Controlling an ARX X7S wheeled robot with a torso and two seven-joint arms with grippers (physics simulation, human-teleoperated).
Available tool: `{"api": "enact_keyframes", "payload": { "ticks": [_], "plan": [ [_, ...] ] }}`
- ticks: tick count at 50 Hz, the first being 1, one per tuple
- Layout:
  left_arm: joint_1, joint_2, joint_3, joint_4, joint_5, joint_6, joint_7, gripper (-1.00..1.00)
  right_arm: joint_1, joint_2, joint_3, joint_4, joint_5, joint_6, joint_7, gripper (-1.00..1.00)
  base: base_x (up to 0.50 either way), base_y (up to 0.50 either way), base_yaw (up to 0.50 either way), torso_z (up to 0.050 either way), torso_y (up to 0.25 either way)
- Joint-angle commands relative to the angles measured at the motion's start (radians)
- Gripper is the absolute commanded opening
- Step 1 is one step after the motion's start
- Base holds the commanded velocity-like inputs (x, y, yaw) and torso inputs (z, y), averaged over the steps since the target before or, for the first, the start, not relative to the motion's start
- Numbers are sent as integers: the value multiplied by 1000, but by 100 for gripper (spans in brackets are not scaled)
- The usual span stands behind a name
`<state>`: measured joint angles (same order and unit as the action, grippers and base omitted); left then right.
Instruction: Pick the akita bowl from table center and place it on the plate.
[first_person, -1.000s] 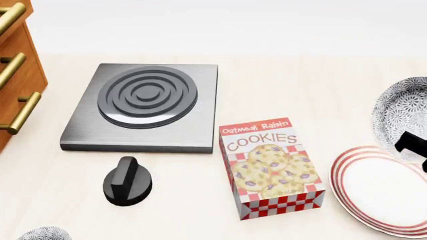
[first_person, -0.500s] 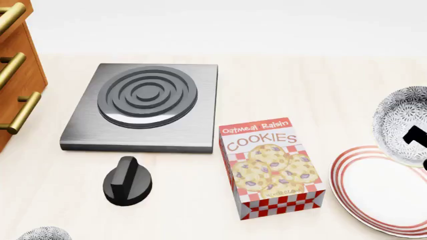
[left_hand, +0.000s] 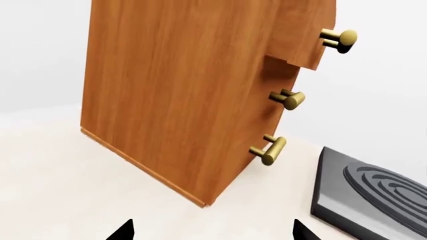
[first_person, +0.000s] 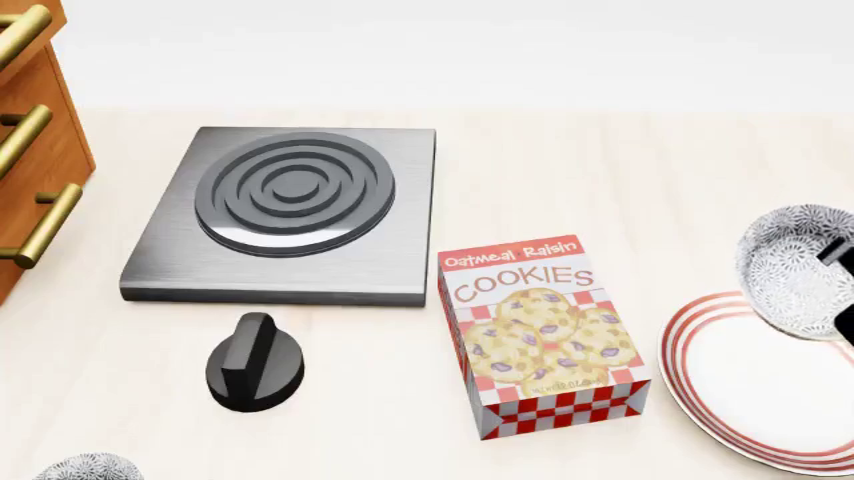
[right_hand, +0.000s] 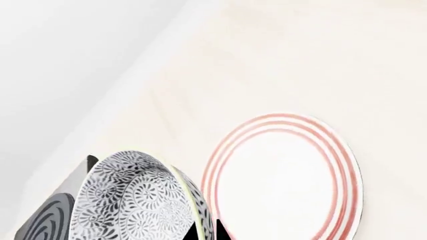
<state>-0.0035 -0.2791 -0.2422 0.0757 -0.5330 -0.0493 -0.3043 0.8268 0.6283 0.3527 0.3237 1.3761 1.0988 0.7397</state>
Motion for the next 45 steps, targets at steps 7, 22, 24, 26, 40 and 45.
{"api": "enact_keyframes", "payload": {
  "ticks": [7,22,24,26,40,45],
  "plan": [
    [9,-2,0,6,-2,26,8,100,86,-6,-28,144,-35,-46,-38,-100,0,0,0,1,-155],
    [16,-6,15,9,55,64,-5,100,71,-6,-9,143,-25,-61,-36,-100,0,0,0,5,-104],
    [19,-14,29,18,84,66,-9,100,71,-7,-7,146,-23,-62,-36,-100,0,0,0,11,-250],
    [20,-9,30,10,79,73,-4,100,71,-8,-6,149,-22,-64,-39,-100,0,0,0,11,-250],
    [17,-9,8,6,2,45,1,100,81,-13,2,147,-8,-67,-33,-100,0,0,0,3,-98],
    [19,-7,-1,3,-8,54,2,100,84,-15,2,155,-10,-75,-42,-100,0,0,0,0,0]
  ]
}}
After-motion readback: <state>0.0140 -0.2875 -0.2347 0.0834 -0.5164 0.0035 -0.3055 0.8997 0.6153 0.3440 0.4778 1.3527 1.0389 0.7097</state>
